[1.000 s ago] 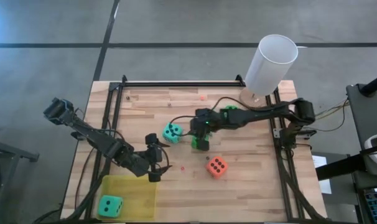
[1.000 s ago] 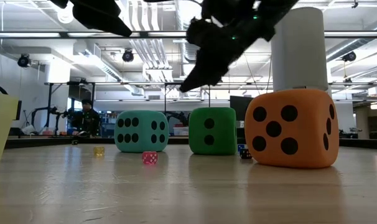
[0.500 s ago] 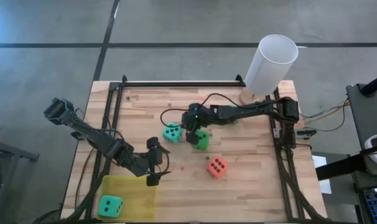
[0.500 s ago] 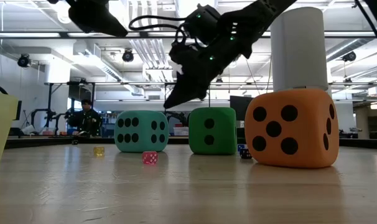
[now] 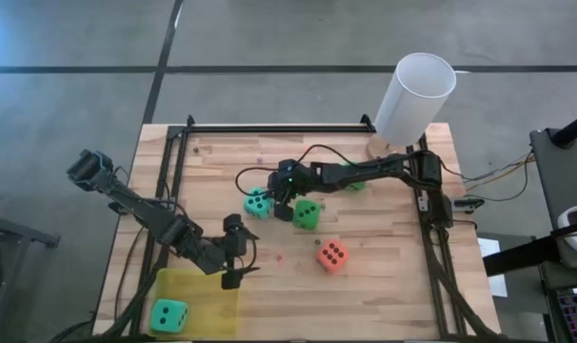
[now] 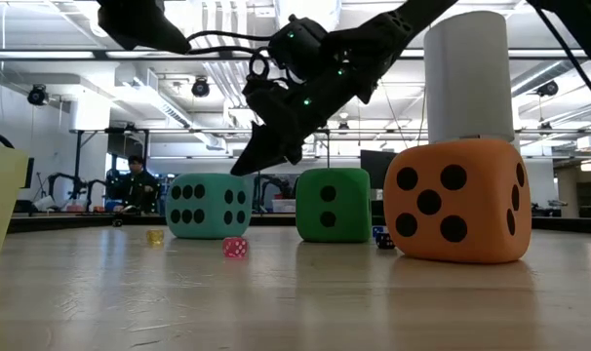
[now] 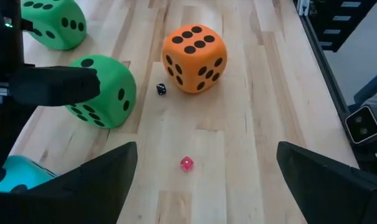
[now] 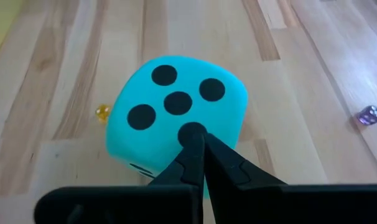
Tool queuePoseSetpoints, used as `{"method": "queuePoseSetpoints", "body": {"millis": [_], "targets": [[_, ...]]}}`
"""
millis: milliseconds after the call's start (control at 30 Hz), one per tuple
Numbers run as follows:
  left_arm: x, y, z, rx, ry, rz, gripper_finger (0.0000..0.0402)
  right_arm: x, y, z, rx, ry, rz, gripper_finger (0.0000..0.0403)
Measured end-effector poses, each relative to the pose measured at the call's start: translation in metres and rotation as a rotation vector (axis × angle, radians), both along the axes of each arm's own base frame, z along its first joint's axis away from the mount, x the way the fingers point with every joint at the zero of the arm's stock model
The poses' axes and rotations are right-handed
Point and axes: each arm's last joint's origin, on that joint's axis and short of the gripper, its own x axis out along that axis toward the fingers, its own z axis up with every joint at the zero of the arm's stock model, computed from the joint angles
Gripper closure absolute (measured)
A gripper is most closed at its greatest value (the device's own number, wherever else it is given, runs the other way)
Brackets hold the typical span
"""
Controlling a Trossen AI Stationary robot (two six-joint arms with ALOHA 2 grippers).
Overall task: Pick & Place Dice
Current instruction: Put the large blue dice into the yellow bin
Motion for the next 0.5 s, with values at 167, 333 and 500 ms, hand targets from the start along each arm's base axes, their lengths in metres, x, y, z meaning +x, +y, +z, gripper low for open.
{"method": "queuePoseSetpoints", "body": {"millis": [167,333,500], "targets": [[0.0,0.0,0.0,0.001,0.0,0.0,0.0015,0.0,0.004,0.003,-0.006,0.0,0.015,0.0394],[0.0,0.0,0.0,0.003,0.001,-0.002,0.0014,0.001,0.009,0.005,0.005,-0.007,0.065,0.0394],[0.0,0.0,0.0,0.003,0.001,-0.002,0.0012,-0.001,0.01,0.013,0.0,-0.026,0.076,0.0394]]}}
